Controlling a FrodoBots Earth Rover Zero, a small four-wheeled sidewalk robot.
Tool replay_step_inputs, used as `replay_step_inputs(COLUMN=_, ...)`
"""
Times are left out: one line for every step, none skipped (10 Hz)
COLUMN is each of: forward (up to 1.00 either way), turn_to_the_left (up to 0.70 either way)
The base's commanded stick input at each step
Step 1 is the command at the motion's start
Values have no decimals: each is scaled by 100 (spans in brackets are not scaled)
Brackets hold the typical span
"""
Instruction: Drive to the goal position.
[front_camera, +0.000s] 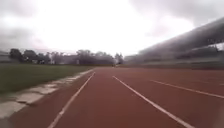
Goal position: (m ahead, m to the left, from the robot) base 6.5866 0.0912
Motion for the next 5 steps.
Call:
replay_step_inputs(forward=70, turn_to_the_left=0)
replay_step_inputs(forward=70, turn_to_the_left=0)
replay_step_inputs(forward=70, turn_to_the_left=0)
replay_step_inputs(forward=70, turn_to_the_left=0)
replay_step_inputs(forward=70, turn_to_the_left=0)
